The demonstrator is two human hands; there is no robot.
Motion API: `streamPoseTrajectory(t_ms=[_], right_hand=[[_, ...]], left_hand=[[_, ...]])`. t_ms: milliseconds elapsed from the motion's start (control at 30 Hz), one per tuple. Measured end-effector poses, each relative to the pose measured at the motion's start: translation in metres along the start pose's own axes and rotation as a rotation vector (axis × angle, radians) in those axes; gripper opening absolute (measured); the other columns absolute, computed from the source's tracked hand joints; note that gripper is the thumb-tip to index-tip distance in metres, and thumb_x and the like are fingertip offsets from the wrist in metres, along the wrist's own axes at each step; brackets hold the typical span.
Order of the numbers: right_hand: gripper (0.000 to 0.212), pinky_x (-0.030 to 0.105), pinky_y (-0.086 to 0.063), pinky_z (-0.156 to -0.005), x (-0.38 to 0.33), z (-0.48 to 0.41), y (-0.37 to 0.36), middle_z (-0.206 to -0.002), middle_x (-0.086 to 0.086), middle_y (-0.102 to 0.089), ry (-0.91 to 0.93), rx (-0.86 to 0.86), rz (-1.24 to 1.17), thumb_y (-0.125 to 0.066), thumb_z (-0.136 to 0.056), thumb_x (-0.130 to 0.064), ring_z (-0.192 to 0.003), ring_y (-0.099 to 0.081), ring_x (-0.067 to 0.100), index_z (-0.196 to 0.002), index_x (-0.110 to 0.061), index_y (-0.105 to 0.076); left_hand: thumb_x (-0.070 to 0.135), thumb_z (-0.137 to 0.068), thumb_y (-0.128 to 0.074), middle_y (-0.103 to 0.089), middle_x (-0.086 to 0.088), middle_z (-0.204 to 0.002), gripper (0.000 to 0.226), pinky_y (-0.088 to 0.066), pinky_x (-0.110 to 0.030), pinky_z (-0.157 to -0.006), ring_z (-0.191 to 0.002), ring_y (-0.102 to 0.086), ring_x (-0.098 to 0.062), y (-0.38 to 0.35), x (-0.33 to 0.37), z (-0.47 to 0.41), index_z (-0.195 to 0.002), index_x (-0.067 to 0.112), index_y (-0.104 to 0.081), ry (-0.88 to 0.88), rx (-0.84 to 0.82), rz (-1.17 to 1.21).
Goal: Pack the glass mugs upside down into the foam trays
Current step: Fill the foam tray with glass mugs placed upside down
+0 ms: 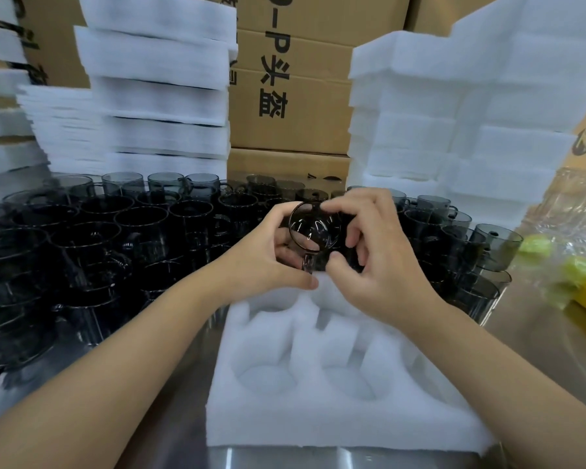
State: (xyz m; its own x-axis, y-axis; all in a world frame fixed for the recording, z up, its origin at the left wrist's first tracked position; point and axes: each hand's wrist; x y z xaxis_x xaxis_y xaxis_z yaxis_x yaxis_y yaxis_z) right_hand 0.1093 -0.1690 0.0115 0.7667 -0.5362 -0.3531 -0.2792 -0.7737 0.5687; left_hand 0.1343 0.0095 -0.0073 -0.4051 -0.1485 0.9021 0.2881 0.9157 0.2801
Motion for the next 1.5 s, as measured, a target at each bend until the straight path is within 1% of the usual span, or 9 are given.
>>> streamPoseTrajectory(t_ms=[300,400,767,867,1000,1167,1267,1367,1500], right_hand=[[0.072,0.014,-0.035,-0.095,0.004,0.001,0.000,-0.145,-0.008,-0.017,-0.069,-0.161,0.015,-0.057,-0.073,-0.022,-0.125,-0.030,0.008,-0.140,-0.034,-0.035],[0.073,0.025,-0.035,-0.101,0.005,0.001,-0.001,-0.141,-0.011,-0.024,-0.072,-0.147,0.002,-0.067,-0.078,-0.013,-0.130,-0.027,0.007,-0.141,-0.032,-0.036],[0.065,0.008,-0.035,-0.087,-0.001,-0.008,-0.005,-0.115,-0.014,-0.054,-0.124,-0.067,0.057,-0.076,-0.068,-0.042,-0.105,-0.047,-0.002,-0.125,-0.027,-0.050],[0.055,0.009,-0.042,-0.073,-0.012,-0.024,-0.008,-0.100,-0.017,-0.057,-0.322,0.040,-0.108,-0.072,-0.057,-0.051,-0.089,-0.055,-0.005,-0.104,-0.033,-0.048],[0.066,0.025,-0.049,-0.083,-0.018,-0.043,-0.015,-0.114,-0.007,-0.057,-0.529,-0.055,-0.353,-0.070,-0.058,-0.046,-0.101,-0.059,0.007,-0.119,-0.030,-0.051],[0.053,0.022,-0.050,-0.078,-0.015,-0.018,-0.018,-0.111,-0.004,-0.058,-0.517,-0.090,-0.550,-0.068,-0.060,-0.038,-0.100,-0.059,0.008,-0.112,-0.033,-0.058],[0.044,0.016,-0.050,-0.063,-0.010,-0.012,-0.011,-0.099,0.000,-0.059,-0.476,-0.119,-0.685,-0.064,-0.064,-0.027,-0.083,-0.061,0.005,-0.107,-0.030,-0.060],[0.042,0.014,-0.049,-0.066,-0.013,-0.010,-0.009,-0.094,-0.006,-0.061,-0.389,-0.212,-0.696,-0.060,-0.064,-0.019,-0.081,-0.059,-0.001,-0.105,-0.026,-0.060],[0.045,0.018,-0.050,-0.073,-0.016,-0.007,-0.008,-0.097,-0.004,-0.063,-0.312,-0.276,-0.726,-0.061,-0.063,-0.010,-0.087,-0.059,0.003,-0.108,-0.021,-0.058]], left_hand=[[-0.006,-0.062,-0.075,-0.054,-0.014,-0.120,0.098,-0.054,-0.033,-0.078,-0.096,-0.065,-0.035,0.005,0.000,-0.003,-0.133,0.051,-0.039,-0.031,-0.099,0.086],[-0.007,-0.063,-0.074,-0.054,-0.016,-0.120,0.099,-0.052,-0.026,-0.075,-0.089,-0.067,-0.023,0.005,0.001,-0.002,-0.134,0.052,-0.038,-0.022,-0.132,0.097],[-0.004,-0.073,-0.077,-0.071,0.016,-0.084,0.079,-0.050,-0.014,-0.073,-0.082,-0.066,0.001,-0.001,0.003,0.002,-0.137,0.023,-0.039,0.091,-0.074,-0.036],[0.014,-0.072,-0.081,-0.074,0.010,-0.092,0.040,-0.054,-0.027,-0.086,-0.090,-0.069,-0.007,0.000,0.005,0.002,-0.109,0.022,-0.067,0.152,-0.043,-0.168],[0.039,-0.070,-0.079,-0.072,0.017,-0.092,0.013,-0.048,-0.020,-0.083,-0.088,-0.065,0.003,0.001,0.006,0.004,-0.083,0.037,-0.075,0.197,-0.053,-0.321],[0.009,-0.080,-0.074,-0.072,0.005,-0.096,0.028,-0.053,-0.018,-0.080,-0.090,-0.067,-0.005,-0.001,0.012,0.006,-0.107,0.016,-0.066,0.074,-0.058,-0.214],[0.000,-0.088,-0.062,-0.063,0.008,-0.085,0.011,-0.043,-0.007,-0.071,-0.076,-0.059,0.007,-0.004,0.020,0.008,-0.096,0.009,-0.062,0.031,-0.059,-0.222],[-0.008,-0.088,-0.054,-0.054,0.020,-0.059,0.040,-0.037,-0.002,-0.058,-0.055,-0.051,0.015,-0.003,0.018,0.009,-0.067,0.025,-0.052,0.054,-0.025,-0.288],[-0.006,-0.088,-0.058,-0.064,0.013,-0.066,0.026,-0.041,-0.010,-0.067,-0.064,-0.054,0.007,0.003,0.015,0.012,-0.071,0.013,-0.063,0.075,0.021,-0.227]])
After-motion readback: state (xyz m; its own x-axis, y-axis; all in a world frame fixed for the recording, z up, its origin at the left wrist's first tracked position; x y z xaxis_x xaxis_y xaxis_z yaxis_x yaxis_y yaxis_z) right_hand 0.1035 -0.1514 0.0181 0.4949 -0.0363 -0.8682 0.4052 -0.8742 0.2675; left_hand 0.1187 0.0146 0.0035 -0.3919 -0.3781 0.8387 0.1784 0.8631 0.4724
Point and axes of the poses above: each hand's wrist, its own z-axis away from the middle knuckle, its own y-axis out of the back of the hand, x = y × z
